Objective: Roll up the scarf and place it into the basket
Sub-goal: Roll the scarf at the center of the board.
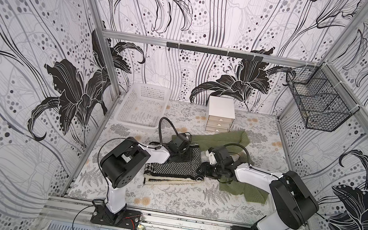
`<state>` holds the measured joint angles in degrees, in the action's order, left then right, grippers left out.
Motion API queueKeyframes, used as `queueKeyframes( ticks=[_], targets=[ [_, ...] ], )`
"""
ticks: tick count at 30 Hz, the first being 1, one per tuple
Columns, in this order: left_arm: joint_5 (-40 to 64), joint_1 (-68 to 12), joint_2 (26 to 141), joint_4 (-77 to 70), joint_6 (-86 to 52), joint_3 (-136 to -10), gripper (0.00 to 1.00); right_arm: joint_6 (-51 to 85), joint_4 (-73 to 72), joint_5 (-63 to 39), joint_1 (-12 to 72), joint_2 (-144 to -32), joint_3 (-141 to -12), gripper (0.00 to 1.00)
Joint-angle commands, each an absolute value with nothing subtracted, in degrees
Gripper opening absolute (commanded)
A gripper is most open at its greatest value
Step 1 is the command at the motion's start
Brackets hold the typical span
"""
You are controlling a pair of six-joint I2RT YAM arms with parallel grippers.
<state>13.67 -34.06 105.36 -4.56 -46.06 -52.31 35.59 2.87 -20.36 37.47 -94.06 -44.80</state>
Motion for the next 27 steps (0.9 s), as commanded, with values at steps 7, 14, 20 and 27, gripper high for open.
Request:
queueKeyframes(
  ticks=[7, 14, 20, 27],
  targets=[
    [14.3, -33.7, 105.7, -2.8, -46.4, -50.5, 0.0, 38.5, -0.7, -21.5, 37.8, -95.2, -42.7, 0.0],
    [13.1, -33.7, 99.7, 3.7, -43.2, -51.9, 0.53, 35.0, 16.5, -15.2, 37.9, -85.9, -43.2, 0.0],
    [14.9, -36.4, 96.4, 5.3, -42.7, -52.3, 0.56, 33.5, 28.8, -8.1, 38.1, -81.2, -45.2, 0.0],
    [20.1, -41.5, 98.4, 1.5, -45.3, -55.7, 0.52, 34.3, 34.5, -0.6, 40.6, -78.3, -47.7, 0.0]
  ],
)
